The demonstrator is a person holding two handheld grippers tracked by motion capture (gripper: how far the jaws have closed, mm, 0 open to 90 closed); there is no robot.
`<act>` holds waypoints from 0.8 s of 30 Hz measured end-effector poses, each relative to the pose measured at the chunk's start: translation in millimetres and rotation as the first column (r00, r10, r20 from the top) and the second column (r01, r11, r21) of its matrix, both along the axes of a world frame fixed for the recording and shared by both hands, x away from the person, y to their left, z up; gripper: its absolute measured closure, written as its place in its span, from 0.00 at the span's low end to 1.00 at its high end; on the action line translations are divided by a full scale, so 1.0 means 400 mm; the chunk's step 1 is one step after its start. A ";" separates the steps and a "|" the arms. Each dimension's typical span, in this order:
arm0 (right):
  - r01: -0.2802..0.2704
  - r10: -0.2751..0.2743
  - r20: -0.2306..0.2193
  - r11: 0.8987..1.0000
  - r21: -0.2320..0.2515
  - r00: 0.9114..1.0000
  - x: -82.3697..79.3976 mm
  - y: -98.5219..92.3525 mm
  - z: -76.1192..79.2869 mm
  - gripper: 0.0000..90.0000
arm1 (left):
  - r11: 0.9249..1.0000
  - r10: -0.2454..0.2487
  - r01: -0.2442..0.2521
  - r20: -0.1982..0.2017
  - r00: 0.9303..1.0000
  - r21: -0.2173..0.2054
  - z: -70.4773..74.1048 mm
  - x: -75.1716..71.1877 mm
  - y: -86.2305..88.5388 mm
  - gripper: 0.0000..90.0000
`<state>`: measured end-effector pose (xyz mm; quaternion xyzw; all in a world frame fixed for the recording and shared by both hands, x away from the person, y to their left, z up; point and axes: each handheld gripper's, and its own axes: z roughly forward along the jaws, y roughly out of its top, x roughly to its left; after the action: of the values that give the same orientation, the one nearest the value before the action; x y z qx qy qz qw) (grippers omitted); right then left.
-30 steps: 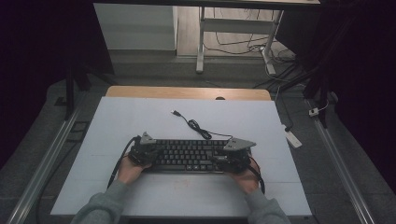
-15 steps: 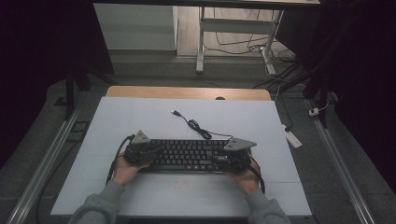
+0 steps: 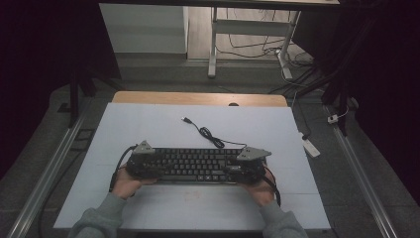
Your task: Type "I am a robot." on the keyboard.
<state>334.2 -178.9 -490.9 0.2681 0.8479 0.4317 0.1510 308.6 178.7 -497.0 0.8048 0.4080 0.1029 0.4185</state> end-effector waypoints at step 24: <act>-0.024 0.024 0.009 1.000 0.017 1.000 0.010 0.040 0.005 0.64 | 1.000 -0.003 0.003 -0.022 1.000 0.017 -0.005 0.002 -0.004 0.38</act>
<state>338.2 -162.8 -489.1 0.2571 0.8467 0.4419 0.1472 309.5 177.2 -499.0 0.8099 0.4106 0.0969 0.4075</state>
